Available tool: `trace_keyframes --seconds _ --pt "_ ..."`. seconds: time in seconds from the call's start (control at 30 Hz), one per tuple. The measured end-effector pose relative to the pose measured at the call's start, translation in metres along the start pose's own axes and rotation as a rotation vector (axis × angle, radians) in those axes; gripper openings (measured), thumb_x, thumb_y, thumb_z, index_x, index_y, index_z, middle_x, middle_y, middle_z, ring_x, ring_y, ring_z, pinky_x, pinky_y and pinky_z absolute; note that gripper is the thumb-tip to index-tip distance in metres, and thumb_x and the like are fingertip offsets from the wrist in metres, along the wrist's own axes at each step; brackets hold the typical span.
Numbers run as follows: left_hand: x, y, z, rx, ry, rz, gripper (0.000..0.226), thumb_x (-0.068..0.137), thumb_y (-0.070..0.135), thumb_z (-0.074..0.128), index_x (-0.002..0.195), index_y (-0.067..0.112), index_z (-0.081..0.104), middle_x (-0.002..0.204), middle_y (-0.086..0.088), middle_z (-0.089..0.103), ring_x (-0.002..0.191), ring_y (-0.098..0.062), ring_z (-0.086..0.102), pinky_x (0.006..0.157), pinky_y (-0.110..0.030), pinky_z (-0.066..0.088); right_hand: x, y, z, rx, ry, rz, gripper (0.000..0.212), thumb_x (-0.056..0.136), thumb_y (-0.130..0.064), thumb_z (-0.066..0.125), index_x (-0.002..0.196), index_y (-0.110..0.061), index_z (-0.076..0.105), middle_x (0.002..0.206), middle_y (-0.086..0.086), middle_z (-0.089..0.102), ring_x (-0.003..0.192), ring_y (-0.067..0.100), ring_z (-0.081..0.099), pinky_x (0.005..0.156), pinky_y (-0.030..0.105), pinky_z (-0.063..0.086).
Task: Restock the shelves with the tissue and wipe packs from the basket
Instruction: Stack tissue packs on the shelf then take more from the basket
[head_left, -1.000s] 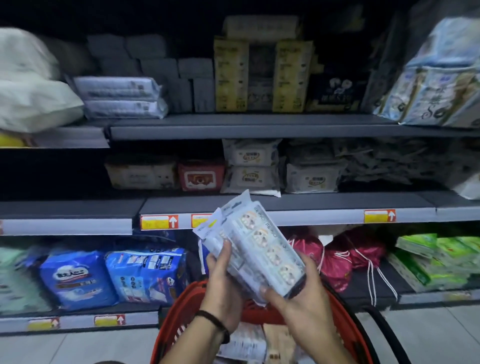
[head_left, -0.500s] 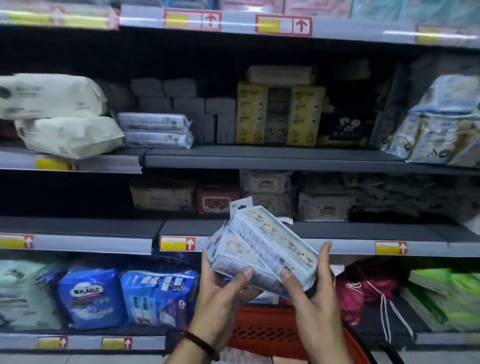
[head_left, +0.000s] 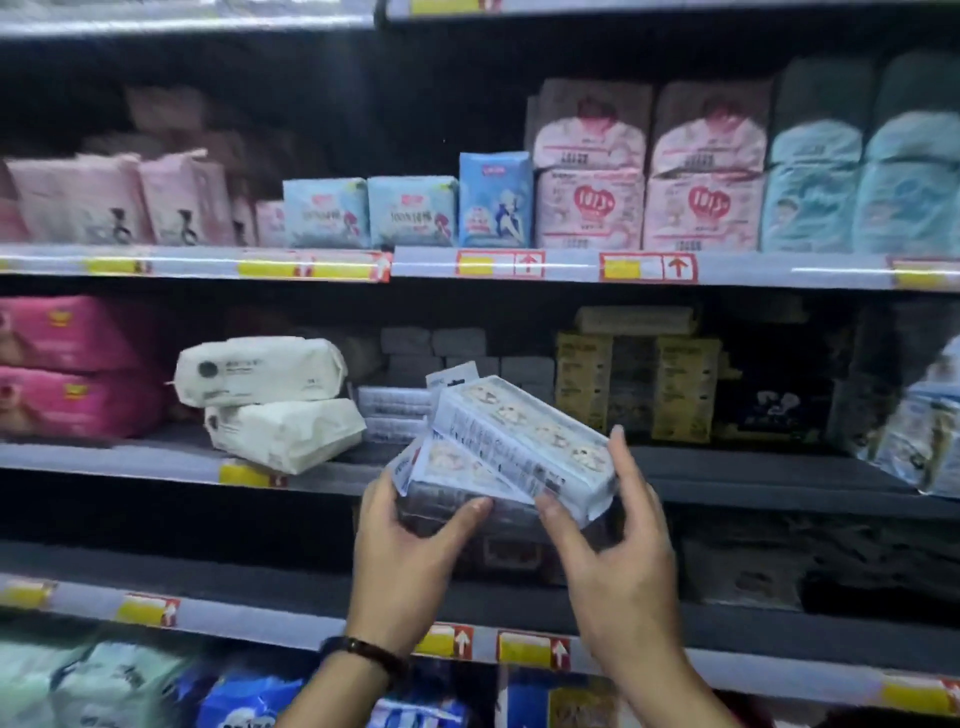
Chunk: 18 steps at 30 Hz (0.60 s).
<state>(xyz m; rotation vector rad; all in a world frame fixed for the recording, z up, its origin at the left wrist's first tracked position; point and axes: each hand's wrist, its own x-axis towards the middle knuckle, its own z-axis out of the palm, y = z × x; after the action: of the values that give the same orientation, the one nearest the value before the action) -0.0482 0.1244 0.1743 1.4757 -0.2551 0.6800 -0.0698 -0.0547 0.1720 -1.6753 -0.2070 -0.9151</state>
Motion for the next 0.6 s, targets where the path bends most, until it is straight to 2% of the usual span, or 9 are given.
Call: trace_keyframes --seconds 0.07,0.13,0.2,0.27,0.37,0.43,0.5,0.53,0.6 --pt "0.031 0.008 -0.010 0.068 0.009 0.041 0.064 0.069 0.040 0.094 0.127 0.035 0.066 0.122 0.009 0.074 0.114 -0.007 0.070 0.100 -0.040 0.057 0.035 -0.009 0.020 -0.028 -0.067 -0.016 0.091 0.088 -0.037 0.083 0.162 -0.045 0.031 0.134 -0.030 0.047 0.121 -0.024 0.044 0.097 0.003 0.034" --pt "0.062 0.014 -0.017 0.155 0.033 0.071 0.059 0.074 0.031 0.093 0.126 0.032 0.065 0.114 0.014 0.075 0.106 0.001 0.070 0.093 -0.031 0.059 0.070 -0.015 0.041 -0.063 -0.142 -0.030 0.093 0.088 -0.036 0.083 0.164 -0.039 0.030 0.135 -0.021 0.049 0.118 -0.015 0.050 0.093 -0.004 0.034" --pt "0.093 0.014 -0.021 0.252 0.059 0.088 0.056 0.079 0.028 0.089 0.128 0.032 0.061 0.107 0.022 0.071 0.097 0.008 0.067 0.085 -0.018 0.055 0.103 -0.019 0.062 -0.087 -0.211 -0.026 0.093 0.089 -0.037 0.083 0.165 -0.035 0.030 0.134 -0.016 0.052 0.122 -0.004 0.052 0.094 0.000 0.035" --pt "0.120 0.015 -0.020 0.315 0.086 0.060 0.053 0.085 0.025 0.084 0.129 0.032 0.057 0.099 0.028 0.063 0.090 0.008 0.064 0.072 -0.004 0.044 0.130 -0.020 0.082 -0.134 -0.268 -0.038 0.093 0.089 -0.039 0.083 0.165 -0.033 0.029 0.132 -0.012 0.053 0.125 0.004 0.051 0.101 0.014 0.039" --pt "0.159 0.013 -0.016 0.367 0.082 0.020 0.047 0.091 0.021 0.077 0.129 0.030 0.052 0.098 0.014 0.069 0.067 0.003 0.071 0.056 -0.008 0.048 0.160 -0.014 0.110 -0.180 -0.268 -0.026 0.091 0.090 -0.044 0.081 0.165 -0.028 0.032 0.144 -0.003 0.052 0.137 0.015 0.049 0.113 0.030 0.042" --pt "0.183 0.006 -0.015 0.416 0.075 -0.026 0.056 0.093 0.027 0.075 0.140 0.025 0.045 0.102 -0.006 0.075 0.053 -0.008 0.073 0.051 -0.025 0.058 0.176 -0.007 0.130 -0.213 -0.257 0.024 0.087 0.089 -0.052 0.079 0.162 -0.024 0.040 0.146 0.001 0.053 0.138 0.020 0.050 0.115 0.038 0.044" --pt "0.201 -0.003 -0.017 0.527 0.066 -0.069 0.067 0.092 0.036 0.075 0.147 0.021 0.039 0.108 -0.016 0.073 0.063 -0.021 0.077 0.051 -0.033 0.060 0.187 0.004 0.148 -0.253 -0.280 0.068 0.079 0.083 -0.066 0.075 0.146 -0.023 0.056 0.133 0.001 0.062 0.128 0.024 0.060 0.106 0.044 0.053" --pt "0.208 -0.009 -0.018 0.635 0.059 -0.065 0.067 0.091 0.039 0.075 0.145 0.019 0.041 0.114 -0.018 0.071 0.078 -0.029 0.077 0.059 -0.037 0.063 0.190 0.009 0.155 -0.282 -0.309 0.085 0.073 0.082 -0.069 0.073 0.136 -0.021 0.061 0.125 0.002 0.064 0.119 0.024 0.064 0.099 0.045 0.056" --pt "0.212 -0.012 -0.017 0.873 0.046 0.005 0.063 0.093 0.039 0.074 0.144 0.014 0.049 0.131 -0.018 0.064 0.115 -0.036 0.066 0.094 -0.044 0.058 0.194 0.014 0.163 -0.331 -0.360 0.096 0.051 0.088 -0.063 0.072 0.113 -0.019 0.064 0.113 0.004 0.064 0.101 0.021 0.064 0.085 0.039 0.055"
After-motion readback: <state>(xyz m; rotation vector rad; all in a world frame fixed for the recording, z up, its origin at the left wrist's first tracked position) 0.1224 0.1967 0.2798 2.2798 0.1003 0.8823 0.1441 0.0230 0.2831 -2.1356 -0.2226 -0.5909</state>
